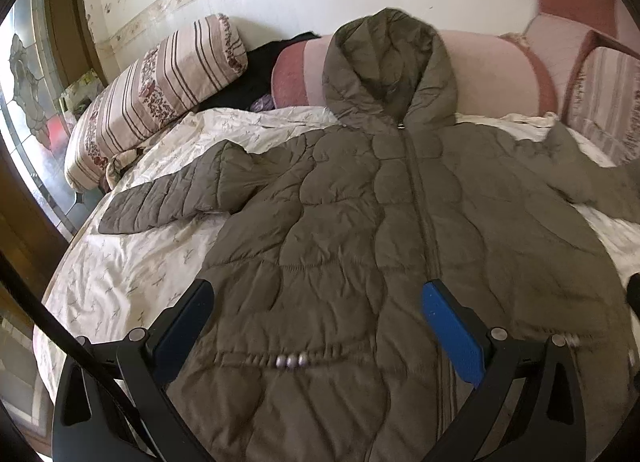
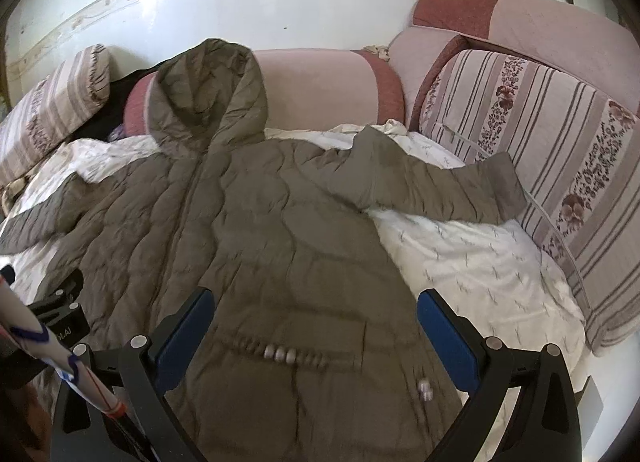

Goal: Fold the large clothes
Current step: 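Lower both grippers toward the olive quilted jacket, then grasp the jacket sleeve cuff with the right gripper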

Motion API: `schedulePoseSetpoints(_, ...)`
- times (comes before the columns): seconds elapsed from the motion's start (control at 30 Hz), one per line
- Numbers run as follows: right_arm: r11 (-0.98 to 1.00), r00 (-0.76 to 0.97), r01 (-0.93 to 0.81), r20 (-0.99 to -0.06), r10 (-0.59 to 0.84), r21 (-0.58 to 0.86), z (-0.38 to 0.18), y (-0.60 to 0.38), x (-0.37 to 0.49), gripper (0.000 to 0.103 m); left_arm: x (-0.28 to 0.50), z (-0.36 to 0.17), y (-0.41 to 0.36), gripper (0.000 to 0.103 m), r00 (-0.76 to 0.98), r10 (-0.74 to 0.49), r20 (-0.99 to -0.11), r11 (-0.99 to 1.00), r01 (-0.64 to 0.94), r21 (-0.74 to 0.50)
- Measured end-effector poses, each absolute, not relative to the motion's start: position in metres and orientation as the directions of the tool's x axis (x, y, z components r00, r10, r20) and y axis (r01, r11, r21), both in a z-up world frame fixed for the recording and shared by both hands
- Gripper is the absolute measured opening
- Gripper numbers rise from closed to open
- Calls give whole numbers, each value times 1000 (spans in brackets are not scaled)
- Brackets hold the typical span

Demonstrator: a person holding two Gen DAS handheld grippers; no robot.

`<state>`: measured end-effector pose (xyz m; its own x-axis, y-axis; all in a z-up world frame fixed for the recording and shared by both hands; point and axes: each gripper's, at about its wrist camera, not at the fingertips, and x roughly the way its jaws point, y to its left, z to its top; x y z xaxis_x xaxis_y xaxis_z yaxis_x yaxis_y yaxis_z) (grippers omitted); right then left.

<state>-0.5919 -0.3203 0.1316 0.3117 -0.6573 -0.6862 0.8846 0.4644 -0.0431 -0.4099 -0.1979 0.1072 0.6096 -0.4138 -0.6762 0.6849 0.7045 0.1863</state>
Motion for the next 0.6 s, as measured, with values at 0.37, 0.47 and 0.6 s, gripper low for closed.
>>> schedulePoseSetpoints(0.37,437,227,893,-728,-647,-109,95,-397,-555,103,-359,70,-265,103,633,-340,-696,746,632,211)
schedulePoseSetpoints(0.47,448,244,890,-747,-618,-80,89,-422,-549,103,-343,67,-274,103,639,-322,-699,764,612,207)
schedulePoseSetpoints(0.6,441,296,897,-763,-575,16,91,-463,-561,101,-328,68,-278,103,663,-311,-681,770,596,228)
